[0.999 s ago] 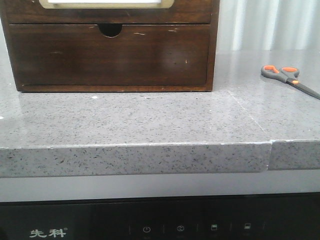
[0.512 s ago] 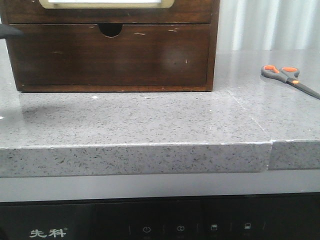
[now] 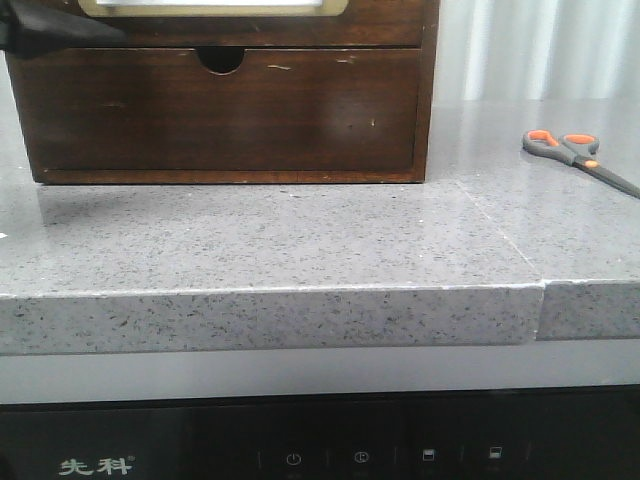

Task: Put scissors in drawer with both arms
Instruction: 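Grasp the white drawer handle with the left gripper, then pull the drawer open toward the robot with the left gripper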

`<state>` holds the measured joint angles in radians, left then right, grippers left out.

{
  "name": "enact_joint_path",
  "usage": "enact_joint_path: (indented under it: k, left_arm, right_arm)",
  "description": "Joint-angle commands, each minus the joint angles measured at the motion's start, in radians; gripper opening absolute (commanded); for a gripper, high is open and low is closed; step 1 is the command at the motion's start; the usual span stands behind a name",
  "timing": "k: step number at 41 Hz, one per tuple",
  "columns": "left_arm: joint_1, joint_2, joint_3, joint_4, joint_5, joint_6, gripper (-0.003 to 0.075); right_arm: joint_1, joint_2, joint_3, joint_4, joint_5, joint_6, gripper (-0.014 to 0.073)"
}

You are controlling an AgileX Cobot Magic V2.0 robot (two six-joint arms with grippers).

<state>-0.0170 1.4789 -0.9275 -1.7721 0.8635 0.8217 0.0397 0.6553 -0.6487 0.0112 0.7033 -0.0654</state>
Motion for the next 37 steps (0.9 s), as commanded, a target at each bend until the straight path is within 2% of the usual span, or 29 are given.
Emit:
enact_joint_path:
  k: [1,8,10,18,24,31,37]
  left_arm:
    - [-0.006,0.002,-0.064,-0.087,0.058,0.004,0.0364]
    - [-0.006,0.035,-0.102,-0.087,0.064,0.004,0.0360]
    - [-0.006,0.034,-0.101,-0.087,0.068,0.004,0.0336]
    - [-0.006,0.035,-0.101,-0.087,0.084,0.004,0.0149]
    - [-0.006,0.035,-0.101,-0.087,0.115,0.008,0.0057]
    - [-0.004,0.017,-0.078,-0.087,0.146,0.034,0.0020]
    - [-0.004,-0.066,0.033,-0.087,0.151,0.067,0.0020]
  right_arm:
    - [-0.006,0.006,-0.025,-0.011,-0.055,-0.003,0.0594]
    - [-0.006,0.006,-0.025,-0.011,-0.056,-0.003,0.0594]
    - [-0.006,0.006,-0.025,-0.011,-0.055,-0.003,0.0594]
    - [-0.006,0.006,-0.025,-0.011,-0.056,-0.003,0.0594]
    - [-0.006,0.006,-0.025,-0.011,-0.056,-0.003,0.0594]
    - [-0.006,0.006,-0.025,-0.011,-0.056,-0.003,0.0594]
    - [-0.006,0.006,-0.025,-0.011,-0.056,-0.003,0.0594]
